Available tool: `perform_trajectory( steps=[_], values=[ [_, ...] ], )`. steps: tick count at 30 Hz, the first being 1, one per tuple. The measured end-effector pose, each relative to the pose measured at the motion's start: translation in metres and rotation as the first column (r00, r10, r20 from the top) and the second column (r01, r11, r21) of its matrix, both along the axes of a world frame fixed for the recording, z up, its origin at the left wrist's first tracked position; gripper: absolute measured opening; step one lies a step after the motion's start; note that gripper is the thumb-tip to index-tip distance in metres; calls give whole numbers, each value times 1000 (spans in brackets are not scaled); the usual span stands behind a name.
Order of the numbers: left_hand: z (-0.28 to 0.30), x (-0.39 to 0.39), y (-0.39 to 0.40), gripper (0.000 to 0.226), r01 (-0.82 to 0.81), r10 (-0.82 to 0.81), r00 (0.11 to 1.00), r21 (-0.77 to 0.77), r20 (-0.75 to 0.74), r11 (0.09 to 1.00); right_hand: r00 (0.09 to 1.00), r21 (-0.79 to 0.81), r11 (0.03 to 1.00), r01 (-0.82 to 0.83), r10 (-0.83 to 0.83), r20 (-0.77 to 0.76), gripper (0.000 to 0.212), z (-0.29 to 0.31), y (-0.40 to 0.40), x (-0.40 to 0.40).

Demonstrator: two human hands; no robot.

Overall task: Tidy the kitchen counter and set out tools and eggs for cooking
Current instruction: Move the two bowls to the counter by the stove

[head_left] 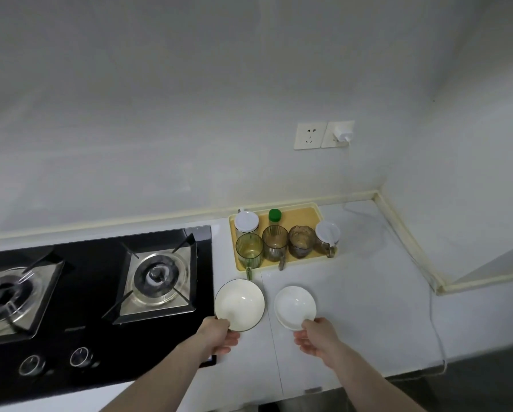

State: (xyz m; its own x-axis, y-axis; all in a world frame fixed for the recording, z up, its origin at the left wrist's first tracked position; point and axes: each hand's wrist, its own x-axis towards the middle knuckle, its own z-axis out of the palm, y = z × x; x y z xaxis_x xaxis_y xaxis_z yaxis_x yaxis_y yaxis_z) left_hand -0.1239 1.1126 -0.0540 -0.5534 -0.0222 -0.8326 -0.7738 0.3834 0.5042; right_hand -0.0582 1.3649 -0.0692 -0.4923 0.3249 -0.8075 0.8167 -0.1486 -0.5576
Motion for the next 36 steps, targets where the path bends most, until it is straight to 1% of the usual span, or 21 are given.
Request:
perform_trajectory(
  steps=[6,10,16,19,22,24,26,27,29,30,32,34,36],
  values=[
    [-2,2,1,29,2,-2,1000,13,23,1000,999,-27,999,-29,30,25,19,-15,-5,-29],
    [1,6,5,23,-62,61,998,41,9,997,998,-39,998,-55,56,18,15,-18,-9,-42],
    [7,17,8,21,-122,126,991,101,-35,987,995,-68,993,-100,101,5,19,-19,-7,-51],
    [10,26,5,21,-155,165,984,136,-66,979,996,-112,990,-89,88,-12,21,-18,-8,-49],
    [16,44,-7,25,-196,217,970,174,-113,965,999,-150,989,-18,14,-31,34,-9,-17,-39],
    [26,59,-18,28,-215,243,959,182,-147,959,1000,-133,991,7,-9,-12,47,-1,-29,-23],
    [37,78,-41,28,-226,256,945,161,-201,961,998,-125,991,-49,52,23,56,5,-54,-5],
    [43,88,-54,28,-221,248,940,138,-232,966,993,-146,983,-107,114,38,55,9,-69,3],
    [54,108,-84,29,-213,224,931,66,-289,975,948,-180,936,-303,314,40,47,17,-101,16],
    [60,120,-100,28,-217,215,925,28,-313,976,900,-167,888,-429,437,13,41,24,-117,20],
    [71,143,-134,24,-247,217,907,-39,-362,968,782,-97,775,-624,618,-83,28,41,-151,21],
    [81,166,-169,23,-292,228,881,-96,-414,952,656,-30,662,-749,734,-177,17,59,-189,18],
    [92,191,-205,24,-346,251,849,-128,-466,930,514,51,539,-840,824,-240,17,76,-232,15]
  ],
)
